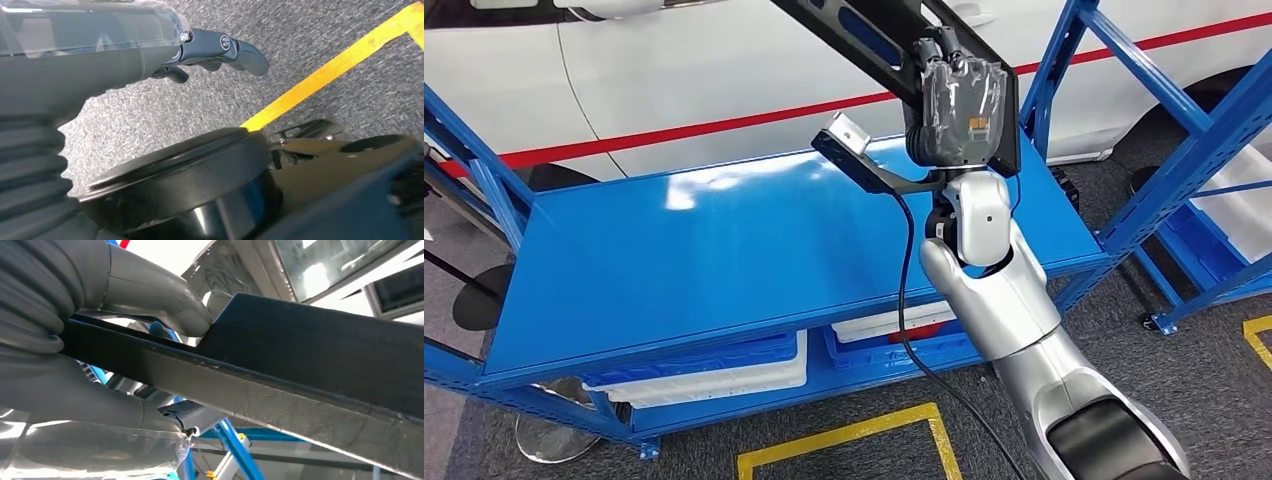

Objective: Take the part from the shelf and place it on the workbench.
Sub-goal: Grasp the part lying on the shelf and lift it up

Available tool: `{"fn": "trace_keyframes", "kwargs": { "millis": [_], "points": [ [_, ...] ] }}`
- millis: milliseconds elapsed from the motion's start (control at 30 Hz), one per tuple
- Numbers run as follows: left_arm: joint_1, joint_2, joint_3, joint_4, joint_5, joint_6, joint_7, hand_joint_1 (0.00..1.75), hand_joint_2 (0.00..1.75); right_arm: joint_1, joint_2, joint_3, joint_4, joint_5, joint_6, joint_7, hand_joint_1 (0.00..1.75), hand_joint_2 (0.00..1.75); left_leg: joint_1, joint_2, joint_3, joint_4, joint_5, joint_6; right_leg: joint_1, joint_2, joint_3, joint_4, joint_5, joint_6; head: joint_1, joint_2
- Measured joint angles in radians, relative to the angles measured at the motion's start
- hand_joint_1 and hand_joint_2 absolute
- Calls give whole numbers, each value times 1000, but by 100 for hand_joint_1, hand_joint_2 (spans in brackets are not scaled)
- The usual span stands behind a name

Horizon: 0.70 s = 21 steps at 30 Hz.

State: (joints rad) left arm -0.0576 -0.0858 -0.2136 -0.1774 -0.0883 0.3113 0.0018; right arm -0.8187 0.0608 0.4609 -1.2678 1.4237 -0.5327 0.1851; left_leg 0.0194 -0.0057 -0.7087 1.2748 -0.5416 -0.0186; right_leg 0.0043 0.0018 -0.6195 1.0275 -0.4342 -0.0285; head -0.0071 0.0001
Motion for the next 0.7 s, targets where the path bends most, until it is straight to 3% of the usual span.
{"fn": "trace_keyframes", "kwargs": {
  "millis": [67, 133, 233, 300, 400, 433, 467, 500, 600, 633, 700],
  "points": [
    [-1, 0, 1, 0, 0, 1, 0, 0, 175, 10, 0, -10, -25, -1, -2, -4, 175, 175, -2, 0, 63, -136, 68, 8, 3, 3, 3, 5, -5, 3, 0, 0],
    [-2, 0, 3, 0, -1, 7, 2, 0, 175, 15, 0, -19, -45, -14, -14, -15, 175, 175, -7, -1, 101, -222, 91, 16, 5, 5, -1, 10, -7, 10, 0, 0],
    [-5, -3, 9, 0, 4, 21, 5, 0, 175, 43, 5, -35, -83, -107, -85, -85, 175, 175, -7, -3, 106, -241, 95, 28, 3, 5, -5, 11, -6, 25, 0, 0],
    [-8, -7, 11, 0, 4, 24, 7, 0, 175, 70, 18, -57, -126, -234, -134, -188, 175, 175, -1, -2, 111, -251, 101, 38, 1, 4, -20, 46, -34, 37, 3, 0],
    [-12, -10, 12, 0, 4, 27, 8, 0, 175, 117, 45, -96, -194, -513, -154, -362, 175, 175, 0, -1, 114, -255, 103, 43, -10, 4, -102, 223, -122, 54, 6, 0],
    [-12, -10, 13, 0, 4, 28, 8, 0, 175, 139, 51, -102, -215, -619, -146, -400, 175, 175, 0, -1, 114, -255, 102, 43, -15, 3, -126, 271, -136, 58, 6, 0],
    [-12, -10, 14, 0, 3, 30, 8, 0, 175, 162, 55, -106, -236, -730, -131, -428, 175, 175, 1, -1, 115, -255, 101, 43, -19, 3, -135, 287, -132, 62, 6, 0],
    [-13, -10, 15, 0, 1, 32, 10, 0, 175, 185, 59, -110, -257, -839, -109, -450, 175, 175, 2, -2, 116, -255, 100, 41, -24, 3, -124, 263, -110, 64, 6, 0],
    [-14, -11, 17, 0, -7, 41, 16, 0, 175, 242, 72, -121, -310, -1102, -30, -501, 175, 175, 1, -4, 119, -252, 94, 29, -31, 0, -27, 68, -23, 66, 6, 0],
    [-14, -11, 17, 0, -11, 42, 19, 0, 175, 260, 75, -125, -322, -1161, 0, -514, 175, 175, 0, -4, 119, -251, 93, 24, -29, 0, -7, 27, -12, 62, 5, 0],
    [-15, -11, 18, 0, -16, 40, 25, 0, 175, 299, 80, -132, -340, -1253, 63, -534, 175, 175, -3, -5, 120, -253, 93, 11, -23, 3, 0, 10, -10, 51, 4, 0]
  ]
}}
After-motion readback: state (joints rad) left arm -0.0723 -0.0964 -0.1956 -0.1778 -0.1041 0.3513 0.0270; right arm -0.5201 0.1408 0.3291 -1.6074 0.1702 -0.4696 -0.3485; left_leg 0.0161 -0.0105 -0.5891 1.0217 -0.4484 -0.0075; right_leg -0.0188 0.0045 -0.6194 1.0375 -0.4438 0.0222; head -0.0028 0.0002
